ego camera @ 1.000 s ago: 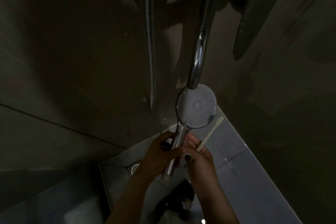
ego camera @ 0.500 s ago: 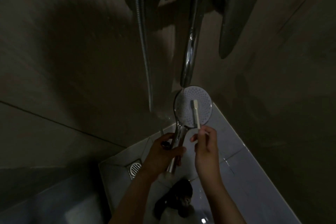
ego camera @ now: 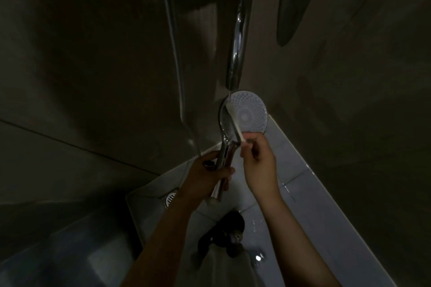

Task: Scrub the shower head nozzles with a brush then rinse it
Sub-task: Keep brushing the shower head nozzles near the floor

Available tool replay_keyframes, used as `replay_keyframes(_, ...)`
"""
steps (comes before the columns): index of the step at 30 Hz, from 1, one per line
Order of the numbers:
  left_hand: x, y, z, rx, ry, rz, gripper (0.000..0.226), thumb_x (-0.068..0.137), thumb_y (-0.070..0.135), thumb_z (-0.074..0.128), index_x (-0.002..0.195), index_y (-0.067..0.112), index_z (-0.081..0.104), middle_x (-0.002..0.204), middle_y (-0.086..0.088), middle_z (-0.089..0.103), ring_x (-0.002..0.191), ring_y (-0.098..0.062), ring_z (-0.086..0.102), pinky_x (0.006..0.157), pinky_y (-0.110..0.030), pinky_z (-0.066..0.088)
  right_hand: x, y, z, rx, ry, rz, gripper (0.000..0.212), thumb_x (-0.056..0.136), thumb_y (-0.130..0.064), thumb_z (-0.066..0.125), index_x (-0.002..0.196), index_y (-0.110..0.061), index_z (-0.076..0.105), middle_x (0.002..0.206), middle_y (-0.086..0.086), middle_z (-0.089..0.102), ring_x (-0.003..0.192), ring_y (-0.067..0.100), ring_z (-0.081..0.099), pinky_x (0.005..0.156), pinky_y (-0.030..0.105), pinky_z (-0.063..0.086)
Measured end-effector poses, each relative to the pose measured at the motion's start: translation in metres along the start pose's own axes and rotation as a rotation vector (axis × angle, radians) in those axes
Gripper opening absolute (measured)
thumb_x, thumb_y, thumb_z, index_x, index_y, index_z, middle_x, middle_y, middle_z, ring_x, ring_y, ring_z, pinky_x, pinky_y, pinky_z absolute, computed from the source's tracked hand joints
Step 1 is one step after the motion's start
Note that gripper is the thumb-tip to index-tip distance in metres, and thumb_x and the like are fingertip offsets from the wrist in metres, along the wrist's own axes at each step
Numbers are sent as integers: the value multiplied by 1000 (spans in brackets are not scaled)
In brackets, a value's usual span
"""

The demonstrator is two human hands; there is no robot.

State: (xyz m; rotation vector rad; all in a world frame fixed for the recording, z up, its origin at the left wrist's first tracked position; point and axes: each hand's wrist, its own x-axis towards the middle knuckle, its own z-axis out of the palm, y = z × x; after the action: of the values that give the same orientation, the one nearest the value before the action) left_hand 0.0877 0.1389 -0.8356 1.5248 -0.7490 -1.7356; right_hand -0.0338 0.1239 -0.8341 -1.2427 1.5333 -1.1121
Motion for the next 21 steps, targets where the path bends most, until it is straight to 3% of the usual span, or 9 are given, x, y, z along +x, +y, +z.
replay_keyframes(4, 0, -2, -7, -26, -26, 21, 15, 79, -9, 64, 86, 4, 63, 54, -7, 59, 44, -16, 55, 44, -24, 46, 14, 2, -3, -55, -20, -36, 15, 96, -6, 47, 87, -8, 59, 71, -7, 53, 63, 4, 48, 62, 19, 39)
replay_keyframes(10, 0, -1, -17, -29, -7, 46, 18, 80, -6, 64, 92, 8, 65, 59, -6, 63, 48, -15, 59, 50, -23, 51, 34, 8, 1, -145, 32, -63, 14, 93, -7, 51, 84, -14, 59, 73, -2, 58, 68, 23, 57, 63, 31, 45)
replay_keyframes(13, 0, -1, -24, -37, -38, 46, 17, 80, -7, 63, 92, 6, 63, 56, -8, 60, 45, -17, 55, 47, -25, 47, 39, 6, 2, -171, 82, -51, 12, 92, -8, 52, 85, -13, 59, 76, -4, 59, 72, 21, 58, 66, 37, 48)
replay_keyframes(17, -2, -3, -29, -55, -54, 38, 21, 80, -7, 64, 95, 9, 64, 58, -7, 60, 45, -17, 55, 46, -25, 48, 44, 2, -4, -100, 196, -2, 22, 92, -7, 51, 77, -23, 54, 75, -8, 57, 70, 13, 53, 68, 32, 43)
replay_keyframes(21, 2, -7, -31, -42, -67, 39, 19, 80, -5, 65, 95, 8, 64, 58, -8, 60, 46, -19, 54, 46, -26, 47, 33, -8, 8, -45, -11, -63, 19, 90, -4, 55, 77, -18, 58, 77, 7, 58, 73, 27, 56, 67, 34, 46)
